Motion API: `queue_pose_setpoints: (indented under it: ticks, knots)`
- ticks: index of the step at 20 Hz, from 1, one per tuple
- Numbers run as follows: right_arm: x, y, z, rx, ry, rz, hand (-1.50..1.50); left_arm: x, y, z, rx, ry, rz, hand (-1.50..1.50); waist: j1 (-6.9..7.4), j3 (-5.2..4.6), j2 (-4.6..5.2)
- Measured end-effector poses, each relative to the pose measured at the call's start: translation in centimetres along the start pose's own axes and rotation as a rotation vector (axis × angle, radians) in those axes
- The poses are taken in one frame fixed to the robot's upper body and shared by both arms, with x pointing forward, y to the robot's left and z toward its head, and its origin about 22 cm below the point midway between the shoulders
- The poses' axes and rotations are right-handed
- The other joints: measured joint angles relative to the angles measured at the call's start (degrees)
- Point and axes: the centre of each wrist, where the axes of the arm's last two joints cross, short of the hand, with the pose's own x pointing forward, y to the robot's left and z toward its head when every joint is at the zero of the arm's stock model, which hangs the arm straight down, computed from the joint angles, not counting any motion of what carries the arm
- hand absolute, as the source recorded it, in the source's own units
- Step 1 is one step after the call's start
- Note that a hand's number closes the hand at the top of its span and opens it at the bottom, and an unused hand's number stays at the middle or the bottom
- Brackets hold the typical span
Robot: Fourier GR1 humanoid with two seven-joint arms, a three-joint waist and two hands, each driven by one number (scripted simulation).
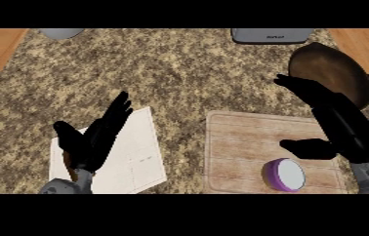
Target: Pick the can from the cutting board and place it in the pan
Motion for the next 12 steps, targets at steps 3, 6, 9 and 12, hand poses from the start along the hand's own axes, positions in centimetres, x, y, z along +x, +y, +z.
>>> queue_pose_setpoints:
  ticks: [3,6,9,12]
  knots:
    - [0.2,0.1,0.5,0.181,0.098,0.185,-1.50,0.3,0.0,-0.3,-0.007,0.003,0.004,0.00,0.47,-0.18,0.05]
    - [0.9,0.3,1.0,0.344,0.197,0.363,-1.50,0.5,0.1,-0.4,-0.013,0.007,0.002,0.00,0.87,-0.30,-0.03]
    - [2.6,1.1,1.2,0.468,0.286,0.491,-1.50,0.6,0.1,-0.6,-0.020,0.005,-0.001,0.00,1.36,-0.29,0.08]
    - [4.3,2.5,1.3,0.600,0.359,0.587,-1.50,0.5,0.1,-0.5,-0.029,0.011,-0.001,0.00,1.87,-0.28,0.18]
